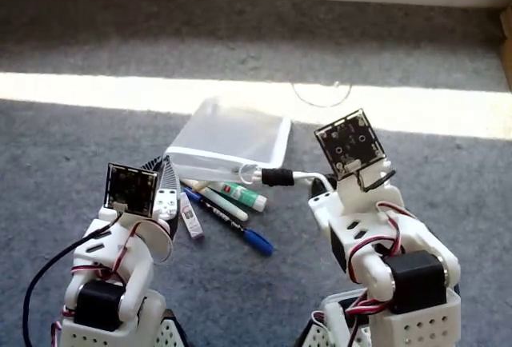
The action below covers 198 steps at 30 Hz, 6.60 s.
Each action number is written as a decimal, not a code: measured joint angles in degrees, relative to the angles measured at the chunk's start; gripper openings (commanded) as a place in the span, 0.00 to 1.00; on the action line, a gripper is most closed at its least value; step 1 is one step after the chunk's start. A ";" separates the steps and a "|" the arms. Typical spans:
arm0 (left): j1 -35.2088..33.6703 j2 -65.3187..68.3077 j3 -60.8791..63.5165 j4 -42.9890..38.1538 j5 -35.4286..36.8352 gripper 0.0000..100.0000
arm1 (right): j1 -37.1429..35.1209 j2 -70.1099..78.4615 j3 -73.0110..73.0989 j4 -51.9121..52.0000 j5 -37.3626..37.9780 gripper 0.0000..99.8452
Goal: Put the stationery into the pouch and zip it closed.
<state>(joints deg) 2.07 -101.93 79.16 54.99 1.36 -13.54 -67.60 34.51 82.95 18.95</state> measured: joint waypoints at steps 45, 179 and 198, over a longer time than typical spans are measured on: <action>5.71 -0.09 3.60 0.00 -2.73 0.05 | -13.10 -0.09 -12.92 4.40 -8.18 0.01; -0.70 0.44 0.88 2.11 -1.14 0.01 | -36.48 12.40 27.78 -40.09 -18.55 0.21; -0.70 0.44 0.88 2.11 -1.14 0.01 | -38.59 27.96 28.31 -53.63 -19.43 0.09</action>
<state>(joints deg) 1.36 -101.49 80.04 57.10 0.22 -52.13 -39.65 62.81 29.32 -0.48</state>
